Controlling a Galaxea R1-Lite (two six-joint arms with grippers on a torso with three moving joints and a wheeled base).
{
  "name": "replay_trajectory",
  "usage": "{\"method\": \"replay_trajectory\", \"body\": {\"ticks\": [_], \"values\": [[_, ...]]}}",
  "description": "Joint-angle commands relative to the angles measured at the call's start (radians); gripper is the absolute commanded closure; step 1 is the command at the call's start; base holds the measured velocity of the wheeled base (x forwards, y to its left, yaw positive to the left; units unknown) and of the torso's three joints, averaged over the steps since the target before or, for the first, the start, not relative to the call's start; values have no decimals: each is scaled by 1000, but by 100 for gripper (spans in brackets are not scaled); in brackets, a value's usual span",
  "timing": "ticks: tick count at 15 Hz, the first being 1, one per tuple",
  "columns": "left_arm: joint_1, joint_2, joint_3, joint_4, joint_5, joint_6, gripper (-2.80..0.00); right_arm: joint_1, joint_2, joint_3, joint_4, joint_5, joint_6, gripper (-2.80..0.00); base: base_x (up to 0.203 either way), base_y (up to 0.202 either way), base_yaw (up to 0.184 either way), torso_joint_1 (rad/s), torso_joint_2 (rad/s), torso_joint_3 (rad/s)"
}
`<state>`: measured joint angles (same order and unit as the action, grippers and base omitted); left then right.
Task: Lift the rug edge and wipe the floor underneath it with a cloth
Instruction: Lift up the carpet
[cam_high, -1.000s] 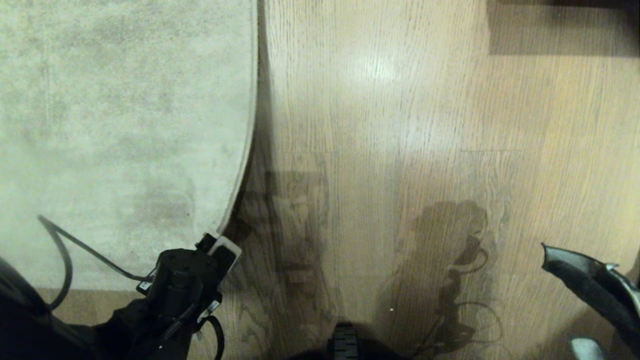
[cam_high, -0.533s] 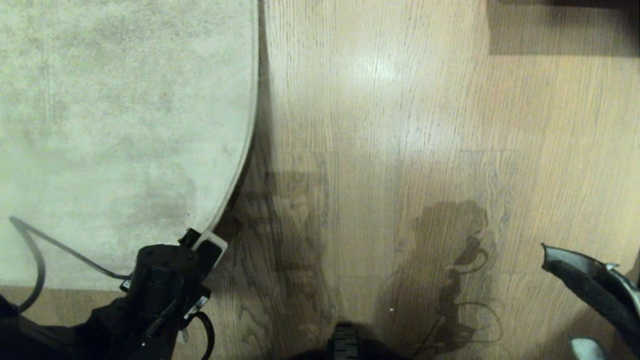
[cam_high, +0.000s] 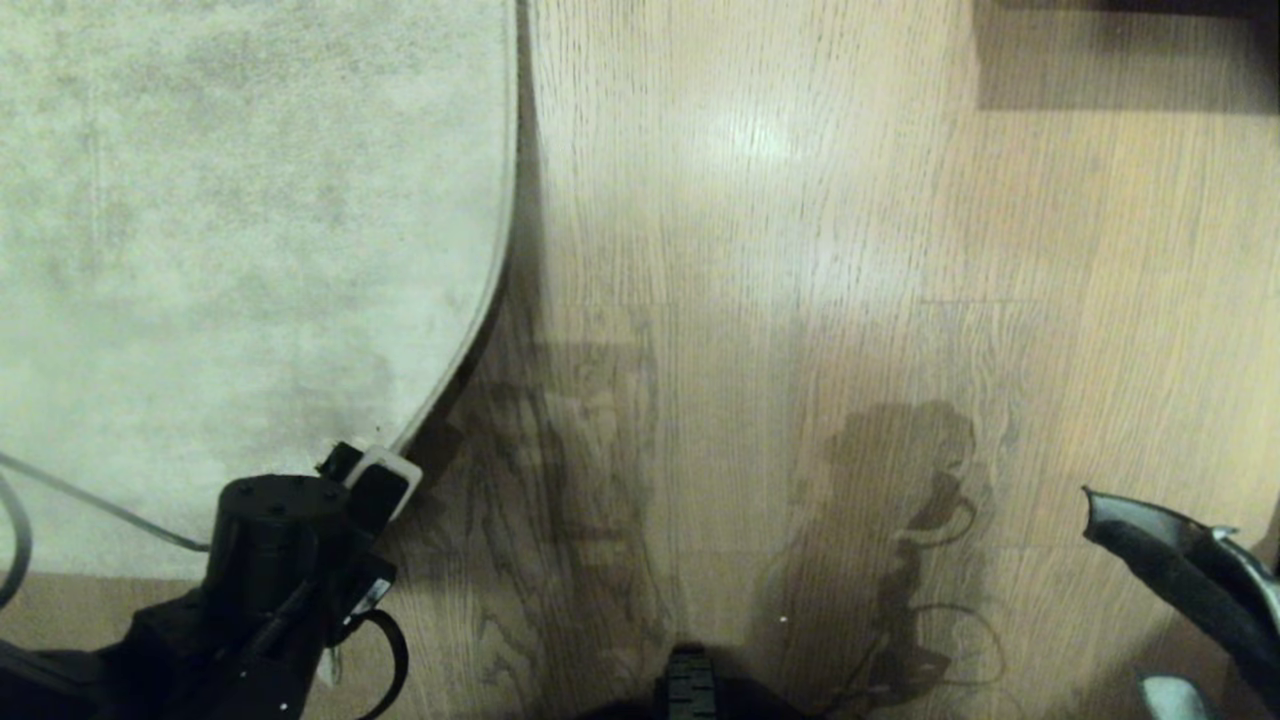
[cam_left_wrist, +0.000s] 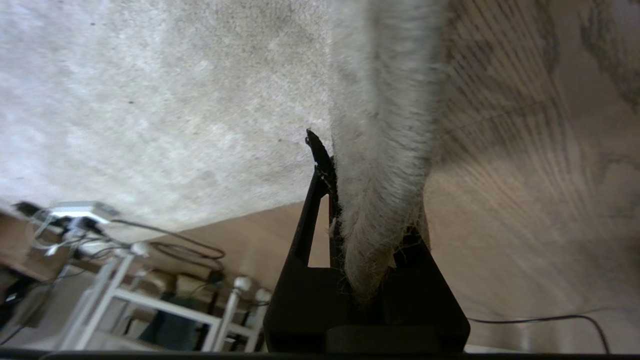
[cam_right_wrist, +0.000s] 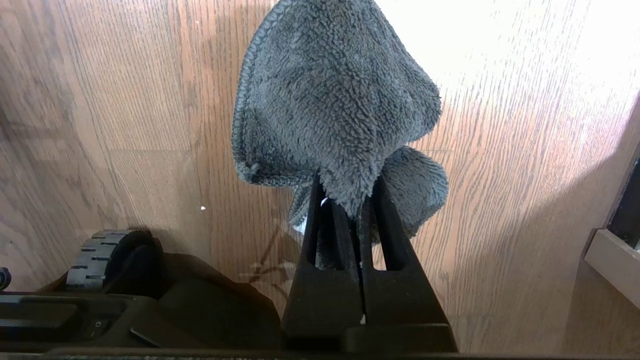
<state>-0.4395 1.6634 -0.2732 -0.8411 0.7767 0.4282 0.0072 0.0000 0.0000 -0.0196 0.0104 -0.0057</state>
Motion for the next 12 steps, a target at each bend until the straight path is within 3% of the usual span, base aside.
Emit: {"method": "replay_trajectory", "body": {"ticks": [1, 3, 7, 12], "values": [[43, -17, 0, -7, -41, 4, 0, 0, 0, 0, 0, 0, 0, 0, 0, 0, 0, 0, 0, 0], [86, -33, 21, -7, -69, 4, 0, 0, 2, 0, 0, 0, 0, 0, 0, 0, 0, 0, 0, 0], [208, -105, 52, -3, -226, 9, 0, 0, 0, 0, 0, 0, 0, 0, 0, 0, 0, 0, 0, 0], [278, -113, 72, -5, -300, 10, 0, 0, 0, 0, 0, 0, 0, 0, 0, 0, 0, 0, 0, 0]]}}
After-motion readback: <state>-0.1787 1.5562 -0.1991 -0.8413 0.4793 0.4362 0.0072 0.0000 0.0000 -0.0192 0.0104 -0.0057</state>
